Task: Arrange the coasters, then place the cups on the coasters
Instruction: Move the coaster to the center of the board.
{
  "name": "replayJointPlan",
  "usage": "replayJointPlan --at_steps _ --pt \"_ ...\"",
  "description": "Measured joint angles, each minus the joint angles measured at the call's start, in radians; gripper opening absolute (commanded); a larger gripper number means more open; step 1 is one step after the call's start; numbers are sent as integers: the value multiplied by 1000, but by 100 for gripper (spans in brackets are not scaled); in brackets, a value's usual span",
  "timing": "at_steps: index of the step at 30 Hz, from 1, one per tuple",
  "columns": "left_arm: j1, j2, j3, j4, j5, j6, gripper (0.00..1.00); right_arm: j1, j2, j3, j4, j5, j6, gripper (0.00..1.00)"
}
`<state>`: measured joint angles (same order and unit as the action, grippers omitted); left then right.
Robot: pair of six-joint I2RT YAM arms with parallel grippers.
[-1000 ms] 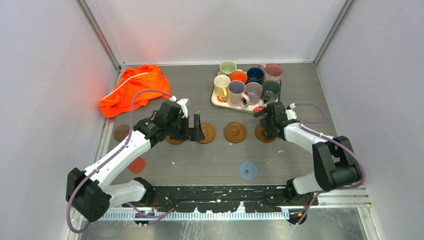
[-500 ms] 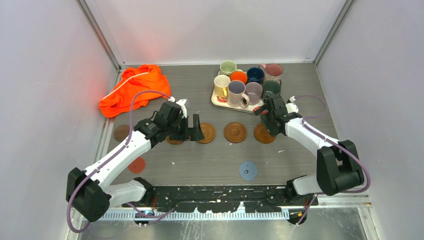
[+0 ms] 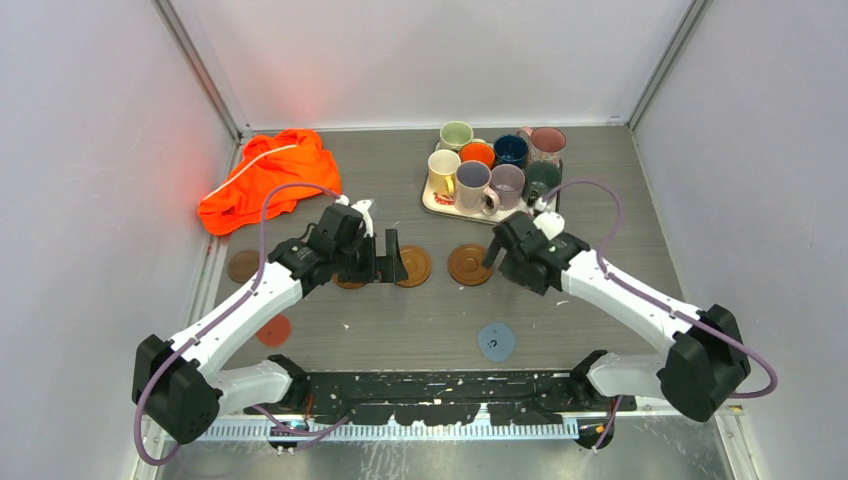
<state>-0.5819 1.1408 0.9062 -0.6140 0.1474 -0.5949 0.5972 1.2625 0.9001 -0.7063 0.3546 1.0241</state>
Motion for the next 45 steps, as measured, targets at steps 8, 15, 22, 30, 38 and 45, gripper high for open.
replayJointPlan --at_steps 8,15,22,30,38,45 --pt "0 0 0 0 -2 1 100 224 -116 -26 -178 34 17 100" --pt "0 0 0 0 -8 0 100 370 -113 -77 -237 29 42 100" --pt "0 0 0 -1 -8 1 100 439 -55 -131 -217 -13 44 100" --pt "0 0 0 -2 -9 2 100 461 54 -171 -124 -72 20 100" --pt "0 0 0 -2 -13 2 100 461 118 -192 -58 -99 14 100" --pt "0 8 0 -2 -16 2 100 461 104 -213 -26 -107 34 93"
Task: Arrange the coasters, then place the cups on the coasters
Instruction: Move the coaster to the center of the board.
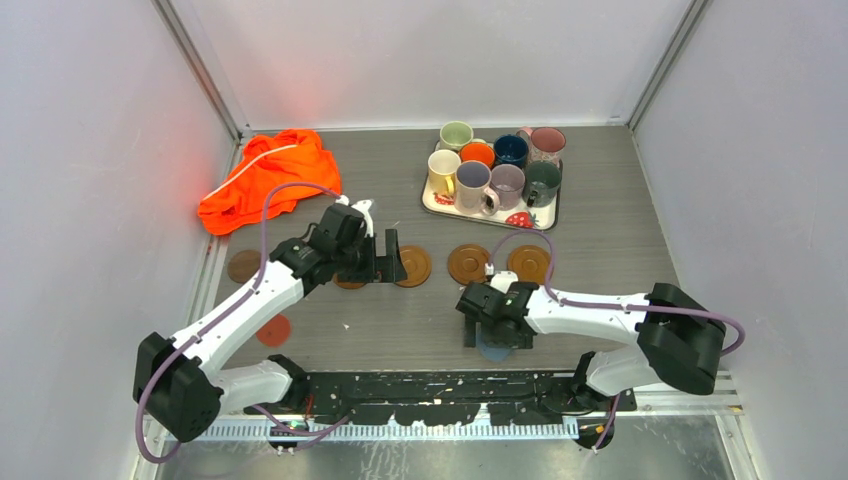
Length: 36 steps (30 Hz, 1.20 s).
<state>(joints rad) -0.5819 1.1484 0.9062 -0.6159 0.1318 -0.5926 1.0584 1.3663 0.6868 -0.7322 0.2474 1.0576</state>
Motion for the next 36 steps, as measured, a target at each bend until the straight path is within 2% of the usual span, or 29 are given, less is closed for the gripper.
replayJointPlan --at_steps 6,11,21,24,30,36 --pt "0 7 0 0 0 0 100 0 -2 -4 3 5 17 84" --pt "0 9 0 0 0 1 100 -37 -29 -24 5 1 47 80" --pt "0 14 4 0 0 3 100 -290 -141 -101 24 -67 121 77" --pt "0 14 5 0 0 3 100 -335 -154 -105 19 -72 143 81" --pt "0 15 5 0 0 5 100 -319 -169 -96 -18 -11 133 99" --pt "0 18 5 0 0 7 100 -167 -83 27 -106 76 109 100"
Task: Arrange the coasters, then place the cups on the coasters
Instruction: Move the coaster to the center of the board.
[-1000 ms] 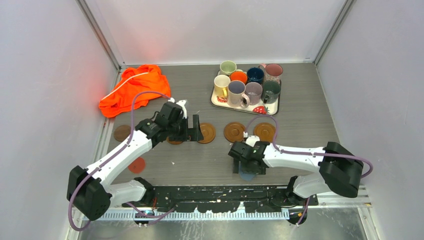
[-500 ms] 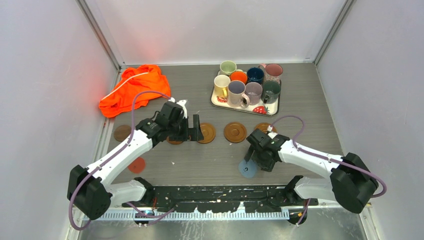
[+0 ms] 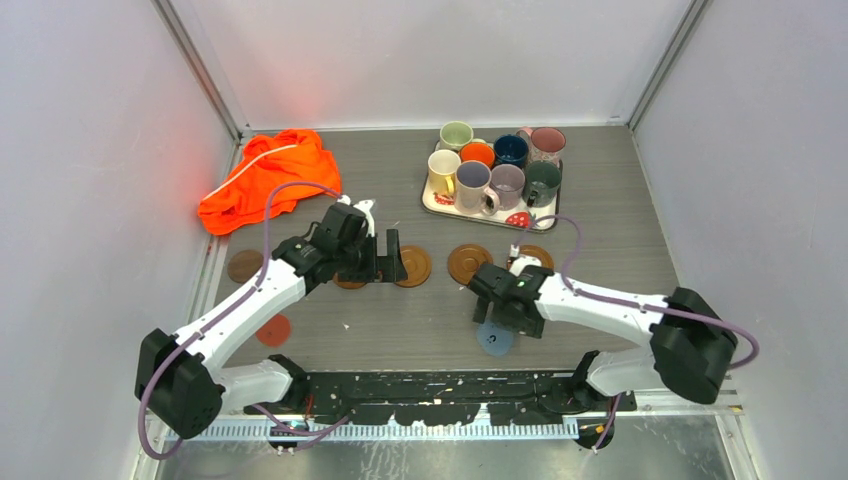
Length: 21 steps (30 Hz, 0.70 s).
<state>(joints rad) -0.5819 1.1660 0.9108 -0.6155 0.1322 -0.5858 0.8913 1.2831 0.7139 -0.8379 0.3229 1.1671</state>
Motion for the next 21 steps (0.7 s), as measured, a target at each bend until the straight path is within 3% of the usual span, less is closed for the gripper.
replayJointPlan --at_steps 8,21 --pt "0 6 0 0 0 0 100 106 158 63 18 27 -13 100" --pt "0 6 0 0 0 0 100 106 132 17 98 1 13 100"
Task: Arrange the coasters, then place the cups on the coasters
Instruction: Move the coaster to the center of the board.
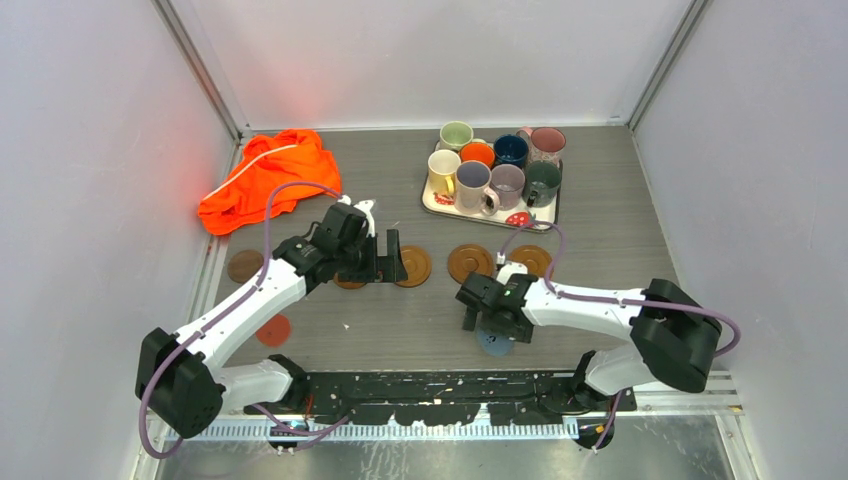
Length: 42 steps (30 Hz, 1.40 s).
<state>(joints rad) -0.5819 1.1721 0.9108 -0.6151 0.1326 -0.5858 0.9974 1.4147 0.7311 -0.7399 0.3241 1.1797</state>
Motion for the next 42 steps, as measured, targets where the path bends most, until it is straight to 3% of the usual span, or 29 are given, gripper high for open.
replayJointPlan --at_steps 15,25,30,34,42 --pt "0 0 0 0 9 0 100 -28 -105 -82 23 11 138 94" --pt "0 0 0 0 11 0 100 -31 -36 -2 -96 50 118 100" --pt "0 0 0 0 11 0 100 15 -37 121 -171 92 62 100" --pt "0 0 0 0 11 0 100 73 -34 180 -137 64 26 100" --pt "0 -4 0 0 11 0 100 121 18 110 -8 -61 20 100"
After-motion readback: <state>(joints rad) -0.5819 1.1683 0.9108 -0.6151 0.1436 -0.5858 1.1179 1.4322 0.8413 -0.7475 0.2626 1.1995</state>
